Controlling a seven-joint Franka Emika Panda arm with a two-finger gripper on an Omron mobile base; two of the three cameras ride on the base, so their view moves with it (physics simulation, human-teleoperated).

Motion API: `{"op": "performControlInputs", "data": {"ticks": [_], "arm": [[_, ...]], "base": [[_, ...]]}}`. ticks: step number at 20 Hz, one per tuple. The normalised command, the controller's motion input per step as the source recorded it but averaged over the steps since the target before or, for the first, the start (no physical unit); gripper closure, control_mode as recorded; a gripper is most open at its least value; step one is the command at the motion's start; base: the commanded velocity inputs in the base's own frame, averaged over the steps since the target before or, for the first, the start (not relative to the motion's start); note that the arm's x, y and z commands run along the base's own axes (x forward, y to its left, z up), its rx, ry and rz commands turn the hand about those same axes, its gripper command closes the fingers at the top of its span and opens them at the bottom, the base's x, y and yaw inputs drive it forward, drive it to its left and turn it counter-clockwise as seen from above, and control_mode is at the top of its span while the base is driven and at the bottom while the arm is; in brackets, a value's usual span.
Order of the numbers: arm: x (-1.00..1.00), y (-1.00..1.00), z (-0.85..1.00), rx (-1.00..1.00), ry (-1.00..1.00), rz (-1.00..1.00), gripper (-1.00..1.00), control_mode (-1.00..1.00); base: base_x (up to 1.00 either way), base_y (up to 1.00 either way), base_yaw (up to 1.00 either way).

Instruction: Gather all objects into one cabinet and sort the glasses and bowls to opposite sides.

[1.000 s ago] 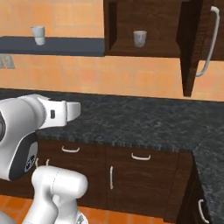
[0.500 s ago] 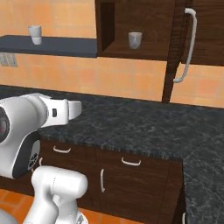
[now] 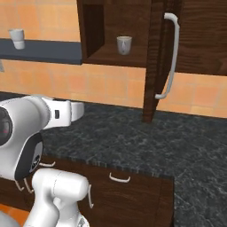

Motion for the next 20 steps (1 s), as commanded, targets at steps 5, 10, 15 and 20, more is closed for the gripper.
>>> {"op": "performControlInputs", "data": {"ticks": [5,10,15,20], "arm": [[0.0,0.0,0.0,0.0,0.0,0.0,-1.0,1.0],[0.0,0.0,0.0,0.0,0.0,0.0,-1.0,1.0],[0.0,0.0,0.0,0.0,0.0,0.0,-1.0,1.0],[0.0,0.0,0.0,0.0,0.0,0.0,-1.0,1.0]], "base": [[0.45,-0.16,0.0],[0.39,-0.14,0.0],[0.22,-0.04,0.0],[0.13,-0.05,0.0]]}}
